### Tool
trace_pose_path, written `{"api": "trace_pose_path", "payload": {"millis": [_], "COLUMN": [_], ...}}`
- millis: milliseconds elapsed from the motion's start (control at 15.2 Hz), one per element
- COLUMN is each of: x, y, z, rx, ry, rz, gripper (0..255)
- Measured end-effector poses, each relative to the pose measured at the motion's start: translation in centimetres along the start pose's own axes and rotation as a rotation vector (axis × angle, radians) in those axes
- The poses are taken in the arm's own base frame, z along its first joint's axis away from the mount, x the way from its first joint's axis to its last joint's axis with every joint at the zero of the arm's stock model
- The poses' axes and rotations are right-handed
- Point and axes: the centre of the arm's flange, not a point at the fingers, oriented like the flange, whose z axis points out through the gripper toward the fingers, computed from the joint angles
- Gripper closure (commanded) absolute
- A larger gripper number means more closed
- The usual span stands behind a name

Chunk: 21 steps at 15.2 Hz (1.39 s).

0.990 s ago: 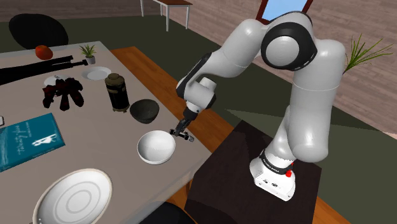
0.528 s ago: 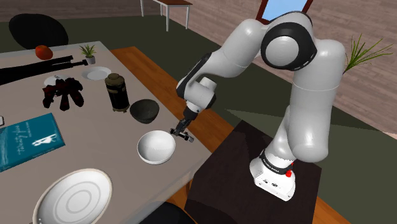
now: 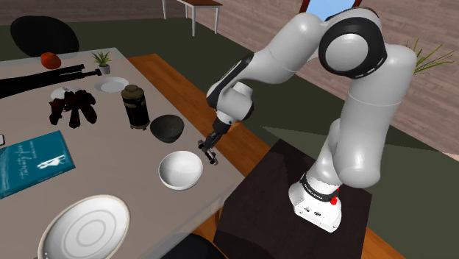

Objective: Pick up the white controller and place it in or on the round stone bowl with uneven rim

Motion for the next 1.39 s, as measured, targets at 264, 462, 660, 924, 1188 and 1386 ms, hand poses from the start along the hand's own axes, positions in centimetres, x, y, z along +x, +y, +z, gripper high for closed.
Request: {"api": "trace_pose_path", "payload": {"millis": [264, 462, 660, 924, 1188, 1386], "x": [0.4, 0.6, 0.9, 1.3, 1.7, 1.9], "y": [-1.0, -1.7, -2.5, -3.5, -4.5, -5.2], "z": [-1.9, -3.1, -4.5, -6.4, -8.3, -9.6], "rx": [0.0, 0.0, 0.0, 0.0, 0.0, 0.0], "ry": [0.0, 0.0, 0.0, 0.0, 0.0, 0.0], "rz": [0.0, 0.0, 0.0, 0.0, 0.0, 0.0], "gripper": [255, 255, 255, 255, 255, 255]}}
